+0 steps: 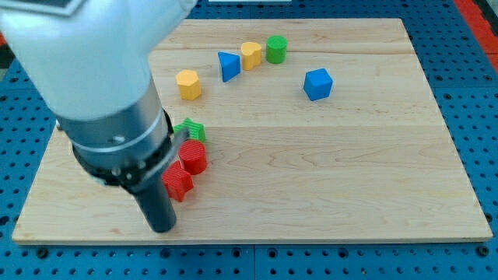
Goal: Slide the red star slightly left
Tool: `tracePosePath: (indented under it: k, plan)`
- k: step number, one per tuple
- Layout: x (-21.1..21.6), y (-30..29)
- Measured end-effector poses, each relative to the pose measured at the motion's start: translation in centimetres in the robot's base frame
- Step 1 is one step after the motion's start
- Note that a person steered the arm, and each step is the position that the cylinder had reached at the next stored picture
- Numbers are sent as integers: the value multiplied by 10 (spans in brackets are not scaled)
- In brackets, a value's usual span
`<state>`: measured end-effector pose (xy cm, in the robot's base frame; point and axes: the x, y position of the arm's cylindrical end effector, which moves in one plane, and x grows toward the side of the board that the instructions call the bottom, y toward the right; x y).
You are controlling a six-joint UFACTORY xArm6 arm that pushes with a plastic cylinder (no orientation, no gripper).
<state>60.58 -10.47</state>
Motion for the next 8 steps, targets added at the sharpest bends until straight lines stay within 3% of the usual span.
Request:
tracePosePath:
  k: [1,2,6,8]
  plan:
    - [4,27]
    - [-20,50]
    - [-29,37]
    - [-37,57]
